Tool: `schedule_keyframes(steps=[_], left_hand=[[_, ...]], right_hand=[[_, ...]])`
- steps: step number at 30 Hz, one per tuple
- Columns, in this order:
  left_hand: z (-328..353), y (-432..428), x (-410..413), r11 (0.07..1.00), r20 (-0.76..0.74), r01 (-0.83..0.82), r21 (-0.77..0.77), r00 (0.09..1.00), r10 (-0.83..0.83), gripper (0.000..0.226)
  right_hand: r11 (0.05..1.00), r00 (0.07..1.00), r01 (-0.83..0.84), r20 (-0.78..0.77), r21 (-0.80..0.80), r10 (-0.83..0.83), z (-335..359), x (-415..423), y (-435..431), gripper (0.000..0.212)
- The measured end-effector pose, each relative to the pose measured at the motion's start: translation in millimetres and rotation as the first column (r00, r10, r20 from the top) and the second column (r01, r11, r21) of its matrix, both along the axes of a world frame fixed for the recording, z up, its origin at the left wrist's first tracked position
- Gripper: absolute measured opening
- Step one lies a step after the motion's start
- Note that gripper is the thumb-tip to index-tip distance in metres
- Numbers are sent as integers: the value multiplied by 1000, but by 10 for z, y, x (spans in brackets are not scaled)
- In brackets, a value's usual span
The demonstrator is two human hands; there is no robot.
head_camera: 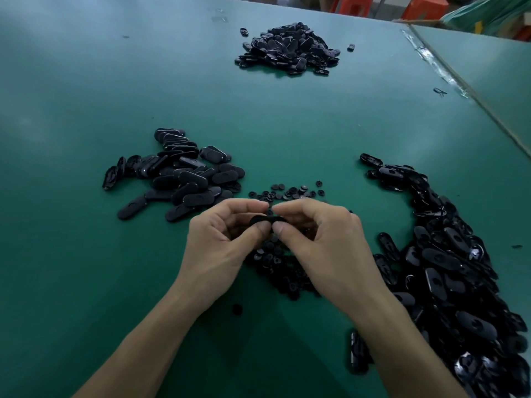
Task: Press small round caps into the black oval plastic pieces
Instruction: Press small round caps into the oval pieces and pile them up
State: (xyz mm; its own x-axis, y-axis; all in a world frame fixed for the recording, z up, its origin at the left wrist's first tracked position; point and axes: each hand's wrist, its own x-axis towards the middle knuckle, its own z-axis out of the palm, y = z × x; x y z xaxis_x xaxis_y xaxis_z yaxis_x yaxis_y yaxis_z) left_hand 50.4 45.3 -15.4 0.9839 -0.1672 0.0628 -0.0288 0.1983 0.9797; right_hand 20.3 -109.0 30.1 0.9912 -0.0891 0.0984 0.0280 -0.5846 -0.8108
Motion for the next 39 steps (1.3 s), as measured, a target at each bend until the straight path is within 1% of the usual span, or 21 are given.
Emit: schedule_keyframes(steps=[2, 5, 6, 11, 20, 26, 32, 35, 37, 39], left_hand=[[12, 9, 1, 1000, 3, 9, 3, 1000, -9, 24], [19, 14, 7, 1000, -1, 16, 1, 1000, -16, 18], [20, 13, 6, 1000, -3, 14, 7, 1000, -14, 19], [8, 8, -7, 999, -17, 23, 22, 1000, -23, 25], [-15, -11, -3, 998, -30, 32, 53, 999, -30, 26], [-9, 11, 0, 999, -13, 28, 25, 1000, -28, 25], [12, 12, -4, 1000, 38, -11, 27, 999, 9, 20], [14, 14, -6, 998, 81, -37, 51, 996, 33, 19], [5, 18, -4, 995, 99, -76, 58, 993, 70, 18], [-6, 42, 15, 985, 126, -146, 94, 983, 134, 17]], right_hand=[[998, 999, -34, -38, 45, 36, 5, 22, -38, 20], [994, 996, -45, -75, 104, 53, -1, 41, -83, 17], [993, 995, -45, -82, 110, 54, -4, 42, -92, 16], [993, 992, -47, -110, 105, 58, -18, 43, -106, 12], [998, 992, -15, -125, 67, 23, -47, 32, -82, 10], [996, 992, -6, -123, 93, 18, -15, 28, -86, 11], [993, 993, -40, -105, 112, 52, 12, -9, -74, 13], [993, 994, -53, -91, 109, 63, 28, -10, -88, 17], [995, 995, -38, -85, 87, 45, 28, -13, -119, 19], [1000, 998, 14, -68, 8, -13, 8, -21, -184, 20]])
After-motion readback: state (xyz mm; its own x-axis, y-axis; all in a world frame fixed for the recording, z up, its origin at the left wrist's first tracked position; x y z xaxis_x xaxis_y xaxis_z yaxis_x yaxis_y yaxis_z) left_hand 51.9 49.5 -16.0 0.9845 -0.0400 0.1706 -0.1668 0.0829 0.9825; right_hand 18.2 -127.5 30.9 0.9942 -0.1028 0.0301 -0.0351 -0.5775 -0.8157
